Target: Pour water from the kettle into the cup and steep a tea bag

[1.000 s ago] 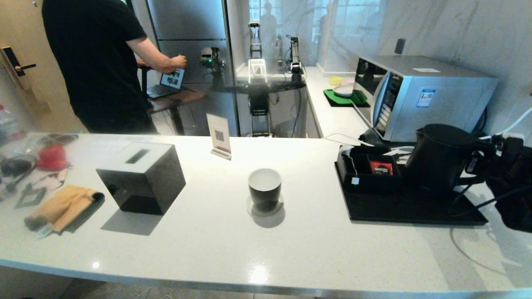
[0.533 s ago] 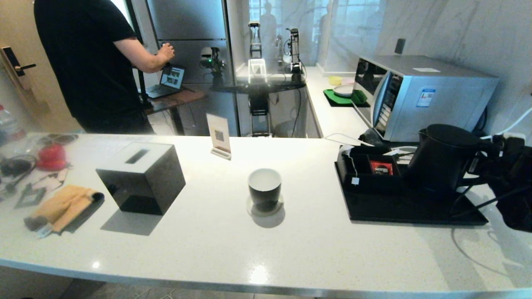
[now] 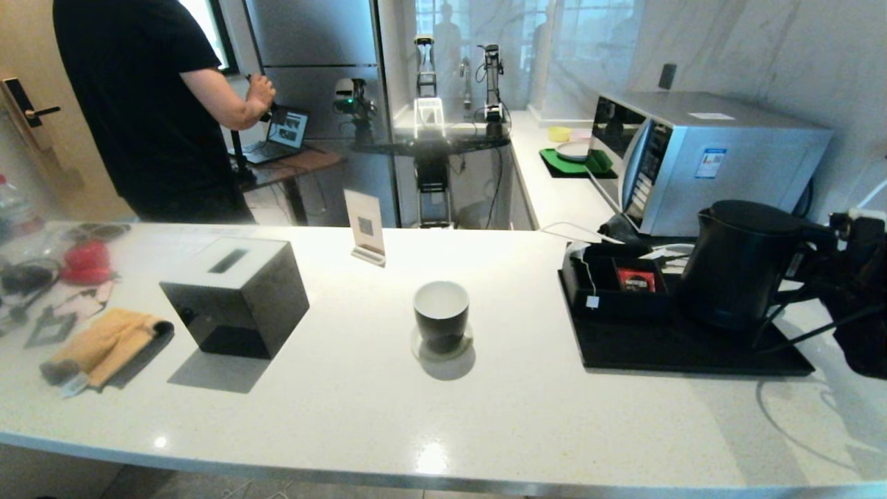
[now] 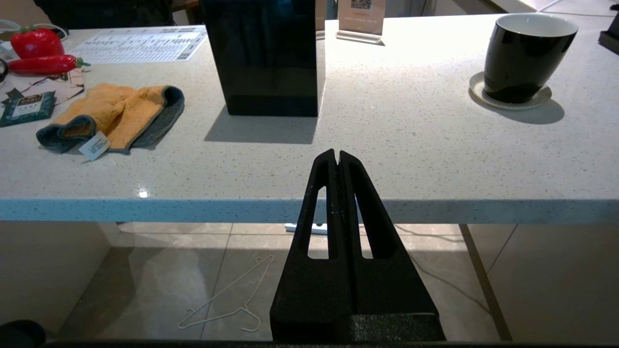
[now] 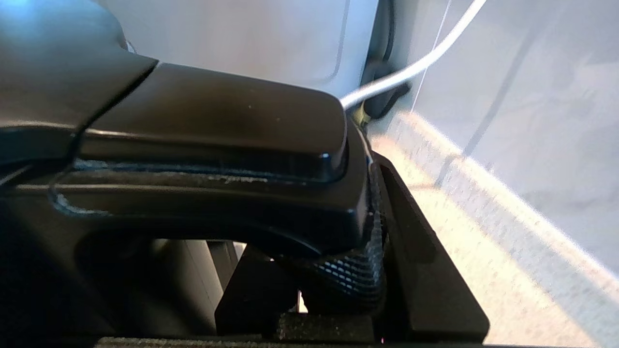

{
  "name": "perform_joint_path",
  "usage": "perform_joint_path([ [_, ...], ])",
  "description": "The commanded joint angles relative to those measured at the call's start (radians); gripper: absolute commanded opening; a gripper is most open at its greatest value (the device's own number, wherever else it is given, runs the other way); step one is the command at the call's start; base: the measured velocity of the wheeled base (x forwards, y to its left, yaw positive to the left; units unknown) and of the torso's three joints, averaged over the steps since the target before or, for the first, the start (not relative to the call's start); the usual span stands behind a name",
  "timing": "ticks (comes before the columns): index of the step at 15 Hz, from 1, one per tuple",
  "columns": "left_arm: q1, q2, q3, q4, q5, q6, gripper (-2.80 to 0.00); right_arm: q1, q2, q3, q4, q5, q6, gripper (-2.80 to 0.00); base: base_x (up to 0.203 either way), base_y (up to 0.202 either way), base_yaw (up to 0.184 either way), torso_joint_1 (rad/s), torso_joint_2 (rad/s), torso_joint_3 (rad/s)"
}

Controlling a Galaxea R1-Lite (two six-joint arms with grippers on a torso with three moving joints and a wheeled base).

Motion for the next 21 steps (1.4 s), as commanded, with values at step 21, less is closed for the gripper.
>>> perform_joint_path([
  [21,0.000,0.000,0.000,0.000,0.000,0.000,-2.80,0.017,-0.213,0.041,0.088,-0.032,0.053,-2.80,0.000,0.000,0.000,0.000,0.00,0.000],
])
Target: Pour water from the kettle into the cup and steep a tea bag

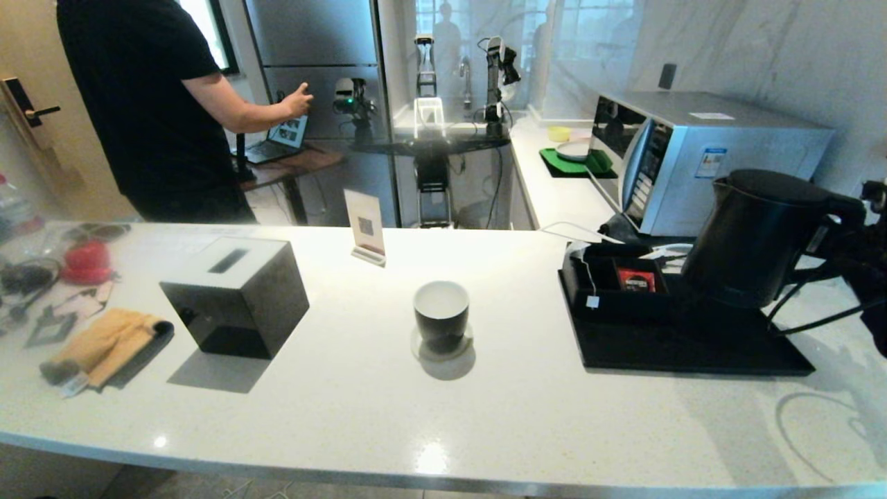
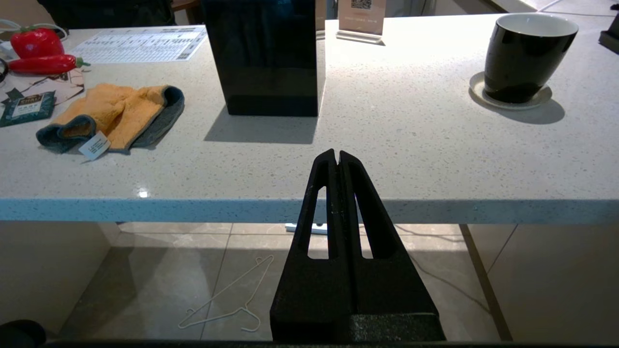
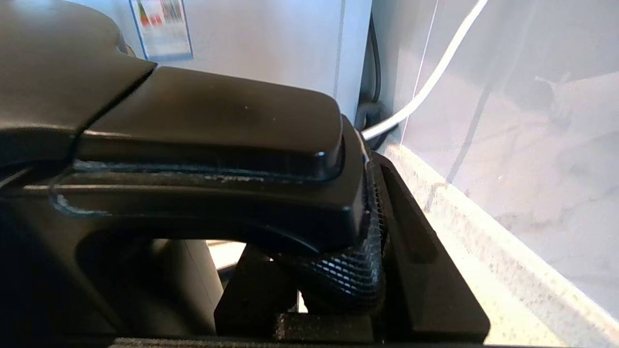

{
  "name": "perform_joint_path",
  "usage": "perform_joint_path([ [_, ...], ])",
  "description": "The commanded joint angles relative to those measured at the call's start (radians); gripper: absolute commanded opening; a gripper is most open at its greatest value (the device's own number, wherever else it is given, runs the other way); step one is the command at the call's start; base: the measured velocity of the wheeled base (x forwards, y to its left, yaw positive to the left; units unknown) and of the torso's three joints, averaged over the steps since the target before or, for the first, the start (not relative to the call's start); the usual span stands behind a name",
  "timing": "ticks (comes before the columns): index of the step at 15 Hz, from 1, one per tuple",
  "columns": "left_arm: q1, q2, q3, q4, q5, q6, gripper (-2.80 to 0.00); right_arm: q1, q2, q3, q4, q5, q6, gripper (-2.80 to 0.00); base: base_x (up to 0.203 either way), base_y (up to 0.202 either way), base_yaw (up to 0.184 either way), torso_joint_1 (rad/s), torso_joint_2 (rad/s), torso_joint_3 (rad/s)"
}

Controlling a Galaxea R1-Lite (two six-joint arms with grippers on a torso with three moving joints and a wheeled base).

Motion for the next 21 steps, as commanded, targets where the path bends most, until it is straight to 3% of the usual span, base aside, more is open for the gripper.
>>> perform_joint_path([
  [1,0.000,0.000,0.000,0.000,-0.001,0.000,-2.80,0.001,-0.056,0.001,0.015,0.002,0.000,-2.80,0.000,0.000,0.000,0.000,0.00,0.000],
  [5,0.000,0.000,0.000,0.000,-0.001,0.000,-2.80,0.046,-0.115,-0.001,0.074,0.002,0.000,-2.80,0.000,0.000,0.000,0.000,0.00,0.000],
  [15,0.000,0.000,0.000,0.000,-0.001,0.000,-2.80,0.257,-0.253,0.008,0.262,-0.012,-0.009,-2.80,0.000,0.000,0.000,0.000,0.00,0.000],
  [21,0.000,0.000,0.000,0.000,-0.001,0.000,-2.80,0.415,-0.296,0.034,0.329,-0.085,-0.007,-2.80,0.000,0.000,0.000,0.000,0.00,0.000],
])
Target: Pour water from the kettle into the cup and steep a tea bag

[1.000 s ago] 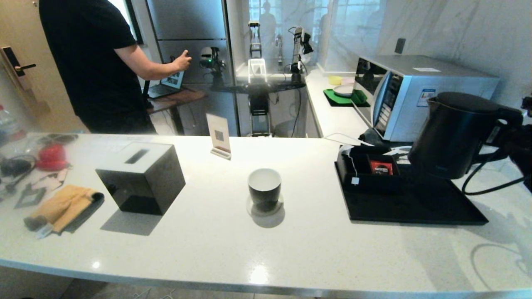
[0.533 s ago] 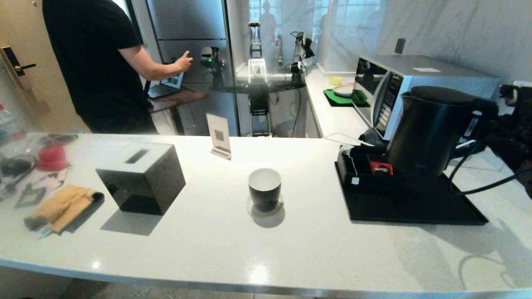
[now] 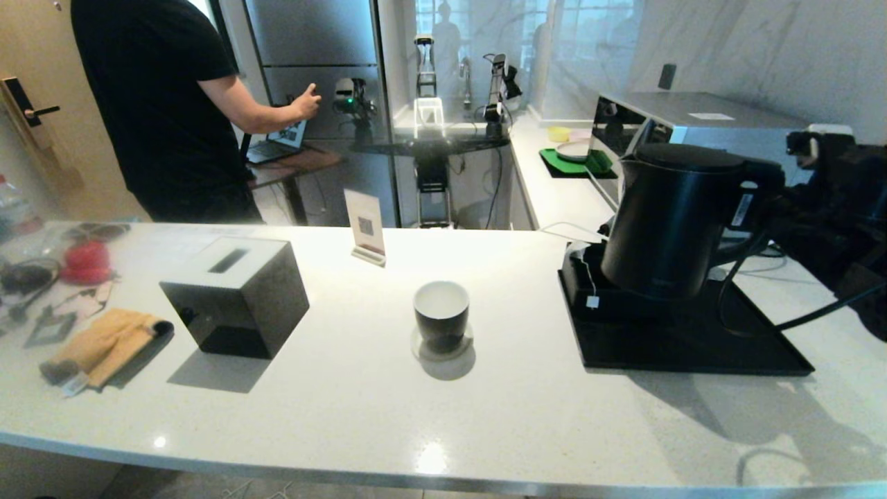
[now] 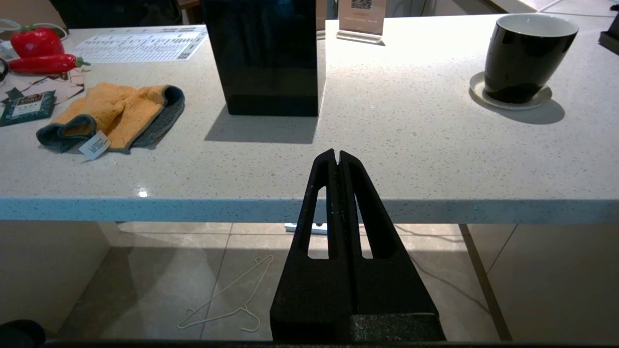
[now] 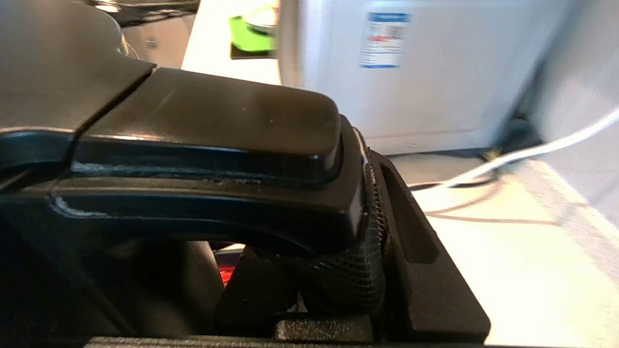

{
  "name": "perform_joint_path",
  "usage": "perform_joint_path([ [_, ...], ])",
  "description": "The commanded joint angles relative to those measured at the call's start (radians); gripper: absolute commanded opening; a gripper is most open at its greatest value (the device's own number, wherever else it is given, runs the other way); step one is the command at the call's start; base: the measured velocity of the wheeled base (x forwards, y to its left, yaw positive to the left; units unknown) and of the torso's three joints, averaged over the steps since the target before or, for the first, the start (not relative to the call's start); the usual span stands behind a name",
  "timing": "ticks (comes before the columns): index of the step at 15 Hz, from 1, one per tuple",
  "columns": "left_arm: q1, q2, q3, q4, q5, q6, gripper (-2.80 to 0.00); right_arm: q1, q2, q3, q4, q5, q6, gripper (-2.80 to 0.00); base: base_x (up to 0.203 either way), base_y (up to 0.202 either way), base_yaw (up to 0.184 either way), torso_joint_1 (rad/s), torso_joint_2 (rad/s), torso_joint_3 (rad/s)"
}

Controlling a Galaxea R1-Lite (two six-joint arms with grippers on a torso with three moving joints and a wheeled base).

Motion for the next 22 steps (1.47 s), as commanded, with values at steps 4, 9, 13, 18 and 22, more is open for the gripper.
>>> perform_joint_path([
  [4,0.000,0.000,0.000,0.000,0.000,0.001,-2.80,0.134,-0.034,0.055,-0.002,-0.057,-0.001,-2.80,0.000,0.000,0.000,0.000,0.00,0.000],
  [9,0.000,0.000,0.000,0.000,0.000,0.001,-2.80,0.229,-0.034,0.078,-0.003,-0.079,-0.004,-2.80,0.000,0.000,0.000,0.000,0.00,0.000],
  [13,0.000,0.000,0.000,0.000,0.000,0.001,-2.80,0.274,-0.031,0.098,-0.003,-0.080,-0.012,-2.80,0.000,0.000,0.000,0.000,0.00,0.000],
  [18,0.000,0.000,0.000,0.000,0.000,0.001,-2.80,0.327,-0.011,0.103,-0.002,-0.101,-0.041,-2.80,0.000,0.000,0.000,0.000,0.00,0.000],
  [22,0.000,0.000,0.000,0.000,0.000,0.001,-2.80,0.385,0.025,0.091,0.000,-0.200,-0.045,-2.80,0.000,0.000,0.000,0.000,0.00,0.000],
])
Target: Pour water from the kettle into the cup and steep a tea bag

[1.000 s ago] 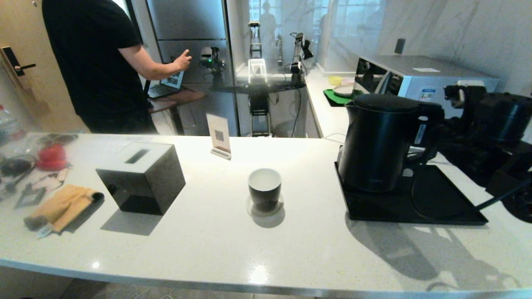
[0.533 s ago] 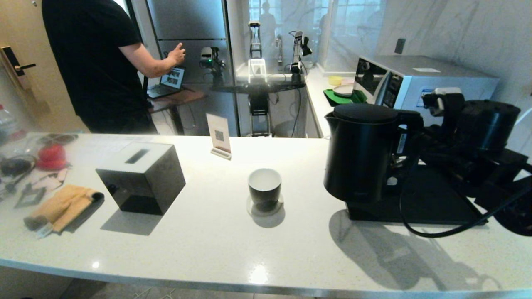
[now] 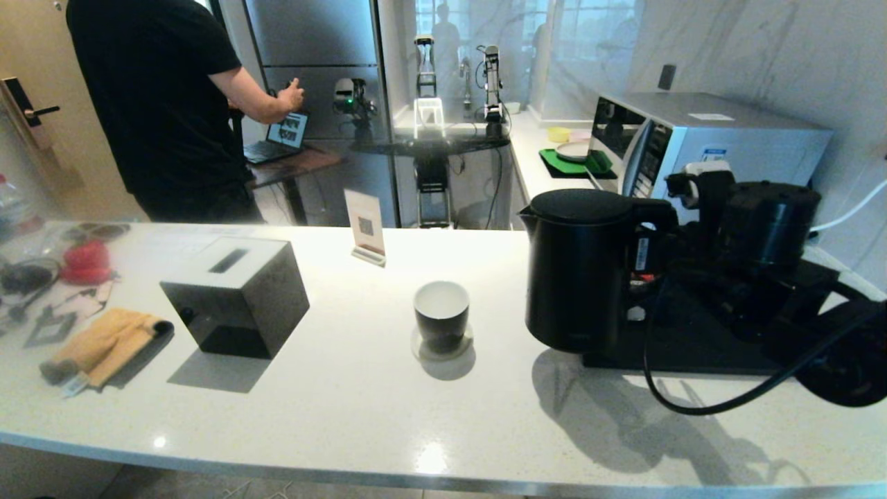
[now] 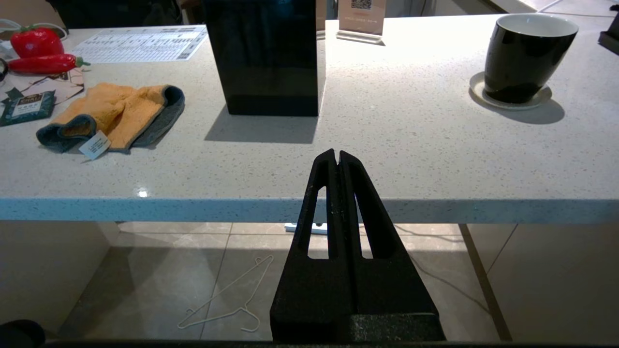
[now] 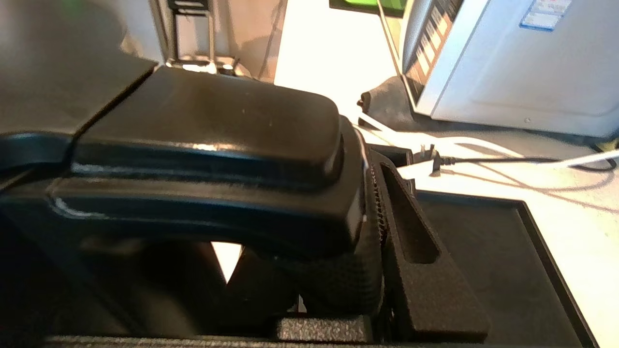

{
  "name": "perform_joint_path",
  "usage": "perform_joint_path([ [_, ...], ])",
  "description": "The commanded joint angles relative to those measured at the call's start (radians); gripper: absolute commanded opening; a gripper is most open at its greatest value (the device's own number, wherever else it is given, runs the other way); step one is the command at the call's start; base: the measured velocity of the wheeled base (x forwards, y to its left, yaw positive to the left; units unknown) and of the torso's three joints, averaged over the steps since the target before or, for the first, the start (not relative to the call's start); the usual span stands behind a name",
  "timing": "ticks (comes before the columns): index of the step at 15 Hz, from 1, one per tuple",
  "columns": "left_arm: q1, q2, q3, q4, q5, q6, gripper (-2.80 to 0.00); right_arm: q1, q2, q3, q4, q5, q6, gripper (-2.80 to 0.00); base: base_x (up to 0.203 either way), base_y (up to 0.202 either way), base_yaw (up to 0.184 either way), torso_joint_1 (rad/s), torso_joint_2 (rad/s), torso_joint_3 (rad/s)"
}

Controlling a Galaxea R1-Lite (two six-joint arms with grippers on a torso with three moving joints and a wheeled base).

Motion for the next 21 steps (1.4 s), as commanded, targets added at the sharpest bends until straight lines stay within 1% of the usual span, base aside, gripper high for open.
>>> perform_joint_path([
  [1,0.000,0.000,0.000,0.000,0.000,0.000,-2.80,0.019,0.028,-0.003,-0.005,-0.005,-0.001,-2.80,0.000,0.000,0.000,0.000,0.00,0.000],
  [4,0.000,0.000,0.000,0.000,0.000,0.000,-2.80,0.019,0.044,-0.011,-0.003,-0.007,-0.007,-2.80,0.000,0.000,0.000,0.000,0.00,0.000],
  [7,0.000,0.000,0.000,0.000,0.000,0.000,-2.80,0.022,0.064,-0.013,-0.006,-0.007,-0.036,-2.80,0.000,0.000,0.000,0.000,0.00,0.000],
  [11,0.000,0.000,0.000,0.000,0.000,0.000,-2.80,0.027,0.096,-0.048,-0.006,-0.009,-0.062,-2.80,0.000,0.000,0.000,0.000,0.00,0.000],
  [16,0.000,0.000,0.000,0.000,0.000,0.000,-2.80,0.051,0.130,-0.074,-0.002,-0.013,-0.076,-2.80,0.000,0.000,0.000,0.000,0.00,0.000],
  [21,0.000,0.000,0.000,0.000,0.000,0.000,-2.80,0.075,0.161,-0.120,0.002,-0.012,-0.120,-2.80,0.000,0.000,0.000,0.000,0.00,0.000],
])
